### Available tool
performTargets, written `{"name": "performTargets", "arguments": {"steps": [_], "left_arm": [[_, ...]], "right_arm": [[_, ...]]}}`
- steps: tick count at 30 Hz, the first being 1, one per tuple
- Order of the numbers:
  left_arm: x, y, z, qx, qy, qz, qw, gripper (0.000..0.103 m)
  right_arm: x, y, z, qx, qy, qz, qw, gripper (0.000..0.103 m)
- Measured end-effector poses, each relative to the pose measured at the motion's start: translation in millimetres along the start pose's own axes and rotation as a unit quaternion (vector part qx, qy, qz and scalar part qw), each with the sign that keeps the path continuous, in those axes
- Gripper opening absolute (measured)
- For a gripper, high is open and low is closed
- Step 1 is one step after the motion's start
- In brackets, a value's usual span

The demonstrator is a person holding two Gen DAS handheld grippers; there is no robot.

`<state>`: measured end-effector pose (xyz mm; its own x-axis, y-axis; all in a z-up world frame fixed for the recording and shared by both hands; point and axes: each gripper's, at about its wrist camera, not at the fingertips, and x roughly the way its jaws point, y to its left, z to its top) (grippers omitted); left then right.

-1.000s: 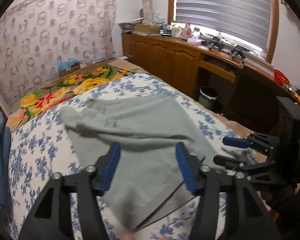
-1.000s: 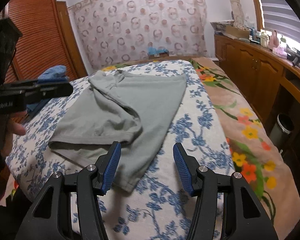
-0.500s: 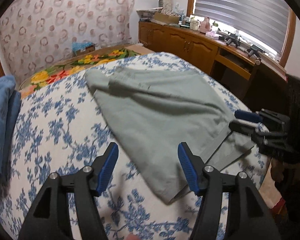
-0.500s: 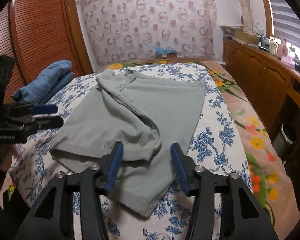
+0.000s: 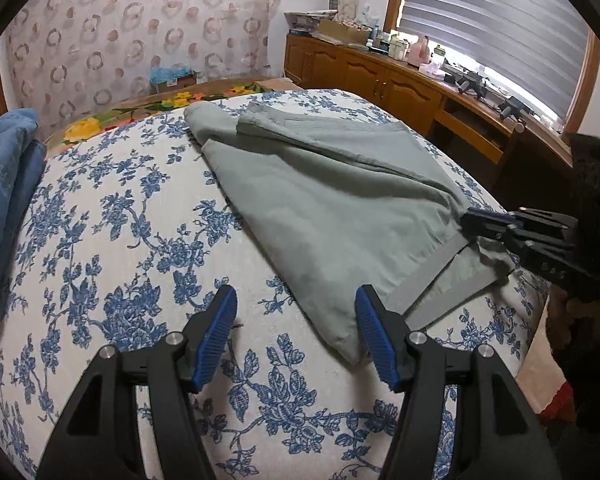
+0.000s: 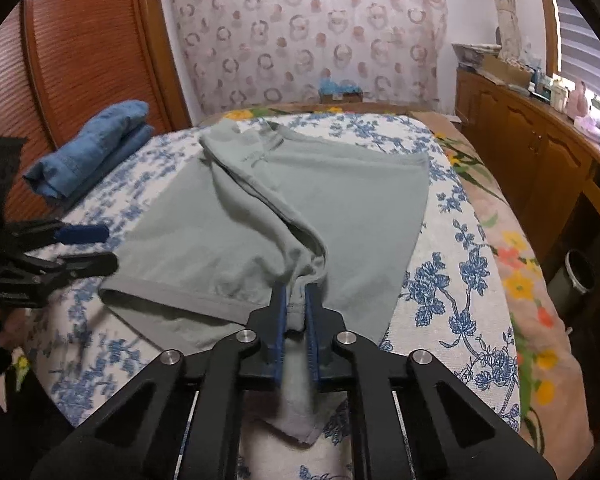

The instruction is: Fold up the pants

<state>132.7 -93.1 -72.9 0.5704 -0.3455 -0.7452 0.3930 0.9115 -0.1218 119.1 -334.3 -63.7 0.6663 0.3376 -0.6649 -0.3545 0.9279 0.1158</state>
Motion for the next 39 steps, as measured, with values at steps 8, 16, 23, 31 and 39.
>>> {"name": "performTargets", "arguments": {"steps": [8, 16, 23, 31, 39], "left_arm": [[-1.3, -3.9, -0.2, -0.008, -0.004, 0.001, 1.0, 0.061], [-1.4, -9.8, 1.9, -0.006, -0.005, -0.004, 1.0, 0.061], [0.1, -9.1, 3.5, -0.007, -0.009, -0.003, 0.9999, 0.061], [-13.3, 1.2, 11.5, -0.009, -0.028, 0.004, 0.9995, 0.061], [-31.0, 16.0, 26.4, -0.016, -0.054, 0.02, 0.9982, 0.061]], "right_arm": [[-40.8, 5.0, 4.2, -0.011, -0.034, 0.0, 0.999, 0.004], [-58.2, 2.5, -11.7, -0.012, -0.027, -0.006, 1.0, 0.004], [-44.9, -4.5, -28.5, 0.001, 0.004, -0.012, 1.0, 0.007], [-50.1, -8.0, -10.1, 0.003, -0.019, -0.019, 1.0, 0.034], [-32.8, 13.6, 36.0, -0.044, -0.035, -0.001, 0.998, 0.035]]}}
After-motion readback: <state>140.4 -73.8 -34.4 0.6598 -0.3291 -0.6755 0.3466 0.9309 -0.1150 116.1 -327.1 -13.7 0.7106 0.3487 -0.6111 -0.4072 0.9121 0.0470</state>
